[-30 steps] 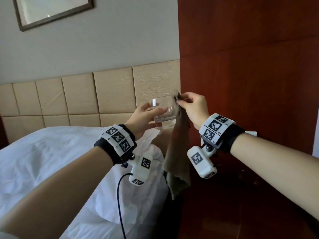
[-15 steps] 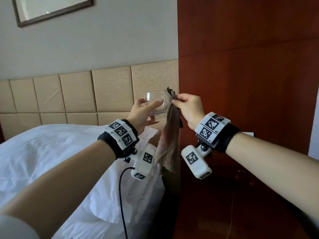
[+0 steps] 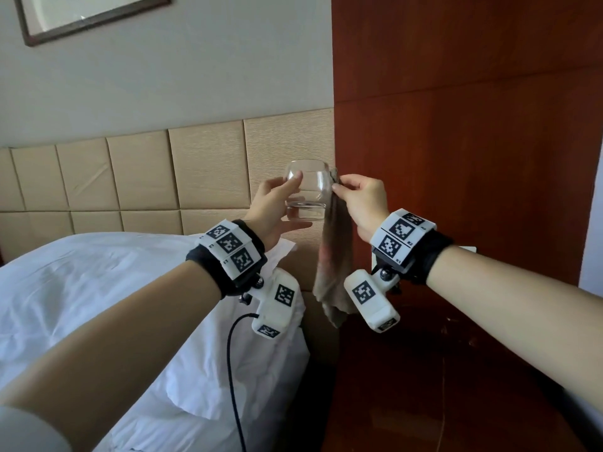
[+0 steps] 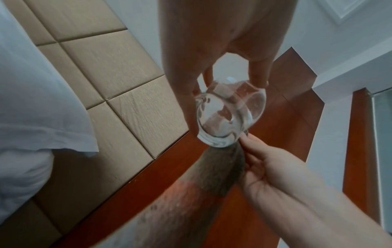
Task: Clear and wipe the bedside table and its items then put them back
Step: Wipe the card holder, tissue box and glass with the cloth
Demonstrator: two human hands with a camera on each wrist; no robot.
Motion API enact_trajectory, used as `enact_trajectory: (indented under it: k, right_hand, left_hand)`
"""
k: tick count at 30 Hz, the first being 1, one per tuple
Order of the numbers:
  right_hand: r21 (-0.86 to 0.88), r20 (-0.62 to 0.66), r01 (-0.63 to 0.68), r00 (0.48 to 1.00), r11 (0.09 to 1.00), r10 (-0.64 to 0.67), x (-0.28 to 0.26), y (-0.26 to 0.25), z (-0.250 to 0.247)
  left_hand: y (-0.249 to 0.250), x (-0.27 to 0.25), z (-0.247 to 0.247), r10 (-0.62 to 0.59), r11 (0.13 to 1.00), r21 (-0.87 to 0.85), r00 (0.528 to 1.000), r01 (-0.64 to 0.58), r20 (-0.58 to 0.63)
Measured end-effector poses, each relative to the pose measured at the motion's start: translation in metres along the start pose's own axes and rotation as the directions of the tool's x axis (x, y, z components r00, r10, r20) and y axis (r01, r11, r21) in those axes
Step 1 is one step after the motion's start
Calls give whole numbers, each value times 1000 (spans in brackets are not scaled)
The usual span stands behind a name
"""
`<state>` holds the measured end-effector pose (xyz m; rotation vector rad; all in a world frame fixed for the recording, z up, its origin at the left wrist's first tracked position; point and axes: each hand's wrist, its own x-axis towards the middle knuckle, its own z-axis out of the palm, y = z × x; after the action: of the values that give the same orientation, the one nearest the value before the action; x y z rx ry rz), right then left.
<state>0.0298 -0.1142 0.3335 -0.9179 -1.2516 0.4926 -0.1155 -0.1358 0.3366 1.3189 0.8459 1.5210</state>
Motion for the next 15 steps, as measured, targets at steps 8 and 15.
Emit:
enact_trajectory:
  k: [8,15]
  right_hand:
    - [-40,-27,69,997,997,-70,-1,-3,2]
    - [-74,-36,82,996,994,-85,6,-1,1]
  left_hand:
    - [-10,8,6,-8,1000,23,1000,8,-7]
    - [-13,8,-1,-40,999,11,986,38,160]
